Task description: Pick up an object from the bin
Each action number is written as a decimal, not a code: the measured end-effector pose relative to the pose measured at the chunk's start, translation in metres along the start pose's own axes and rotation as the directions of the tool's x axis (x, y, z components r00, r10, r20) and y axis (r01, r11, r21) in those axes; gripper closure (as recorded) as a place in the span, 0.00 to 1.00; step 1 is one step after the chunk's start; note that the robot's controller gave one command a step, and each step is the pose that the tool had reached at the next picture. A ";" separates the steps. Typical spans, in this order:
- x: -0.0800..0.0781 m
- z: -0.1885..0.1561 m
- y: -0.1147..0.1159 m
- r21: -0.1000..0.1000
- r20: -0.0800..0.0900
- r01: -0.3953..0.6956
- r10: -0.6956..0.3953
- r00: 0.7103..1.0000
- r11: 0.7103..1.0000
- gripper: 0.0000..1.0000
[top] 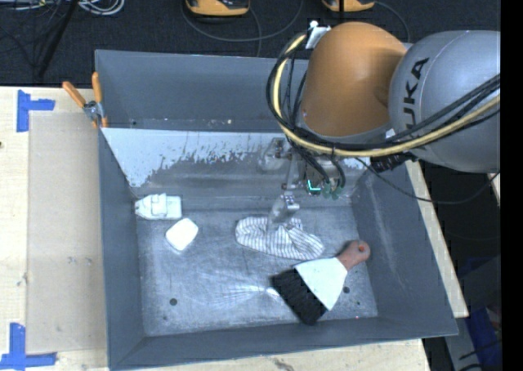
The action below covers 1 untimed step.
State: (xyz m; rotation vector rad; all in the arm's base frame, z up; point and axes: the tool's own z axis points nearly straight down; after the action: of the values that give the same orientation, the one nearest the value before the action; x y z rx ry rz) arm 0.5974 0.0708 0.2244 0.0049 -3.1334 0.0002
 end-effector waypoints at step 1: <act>-0.001 -0.004 0.000 -0.001 0.007 -0.001 0.001 1.000 1.000 0.00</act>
Offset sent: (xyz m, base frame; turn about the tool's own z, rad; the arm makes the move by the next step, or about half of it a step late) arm 0.0126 0.0046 -0.1544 -0.0783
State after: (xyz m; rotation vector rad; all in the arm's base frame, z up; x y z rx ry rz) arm 0.5989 0.0705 0.2288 0.0026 -3.1408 -0.0009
